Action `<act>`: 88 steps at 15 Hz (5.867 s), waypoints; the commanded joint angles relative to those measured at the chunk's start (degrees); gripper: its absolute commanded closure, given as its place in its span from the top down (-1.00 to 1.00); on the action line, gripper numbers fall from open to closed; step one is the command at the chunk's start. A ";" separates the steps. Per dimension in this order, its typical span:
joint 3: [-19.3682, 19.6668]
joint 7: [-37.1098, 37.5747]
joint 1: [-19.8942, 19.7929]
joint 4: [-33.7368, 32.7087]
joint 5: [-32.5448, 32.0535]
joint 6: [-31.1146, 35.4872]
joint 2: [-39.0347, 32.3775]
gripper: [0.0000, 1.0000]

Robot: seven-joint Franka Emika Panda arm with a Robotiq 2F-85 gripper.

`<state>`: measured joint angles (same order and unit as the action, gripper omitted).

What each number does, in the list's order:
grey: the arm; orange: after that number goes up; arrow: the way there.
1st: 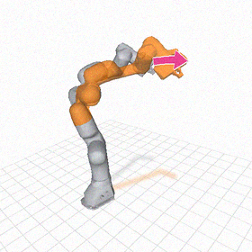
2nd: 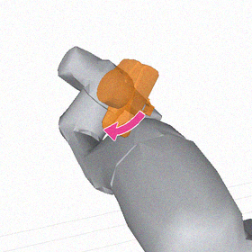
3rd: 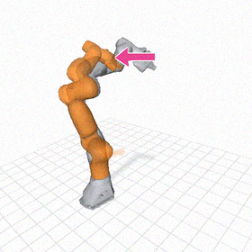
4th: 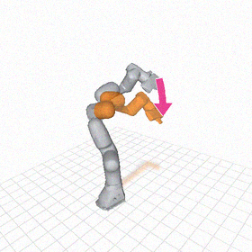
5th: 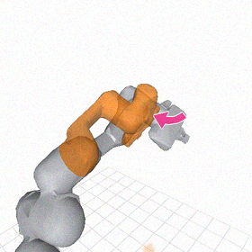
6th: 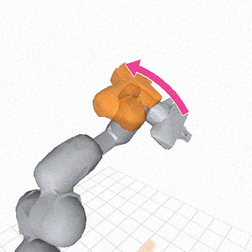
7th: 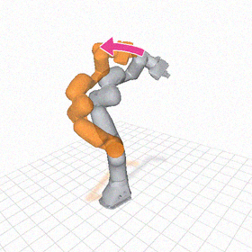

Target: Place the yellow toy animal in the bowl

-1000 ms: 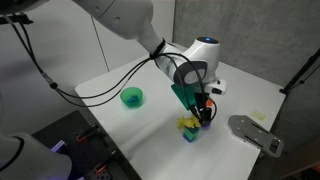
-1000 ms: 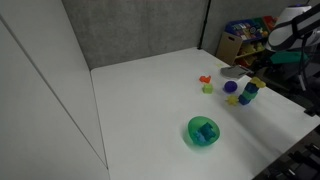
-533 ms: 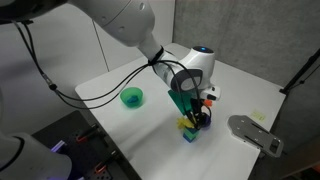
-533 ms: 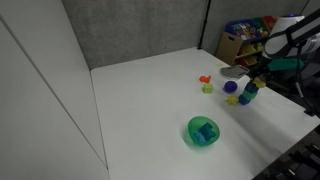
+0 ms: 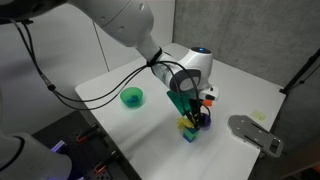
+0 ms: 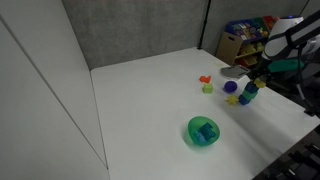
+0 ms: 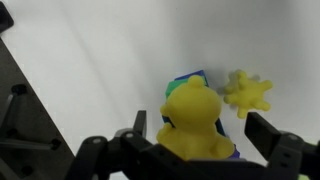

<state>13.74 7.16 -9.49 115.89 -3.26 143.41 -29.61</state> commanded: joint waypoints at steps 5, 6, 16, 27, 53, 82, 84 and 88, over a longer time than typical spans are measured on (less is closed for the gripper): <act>0.68 1.28 1.49 1.95 -2.39 -1.42 1.29 1.00; 0.73 1.33 1.60 2.07 -2.48 -1.36 1.31 1.00; 0.82 0.80 2.37 3.44 -3.42 -5.84 5.35 -0.57; -6.88 -0.97 6.81 11.51 -2.41 -9.77 18.89 -0.64; -16.64 8.42 21.76 19.60 -12.36 5.70 15.35 -0.64; -13.04 2.49 17.04 17.13 -4.52 -0.29 17.70 1.00; -12.81 0.50 14.84 14.94 -2.66 -4.58 18.74 1.00; -13.36 -4.15 11.56 11.80 1.41 -13.91 23.28 1.00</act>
<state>0.95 6.26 3.80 129.58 -4.54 136.25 -10.29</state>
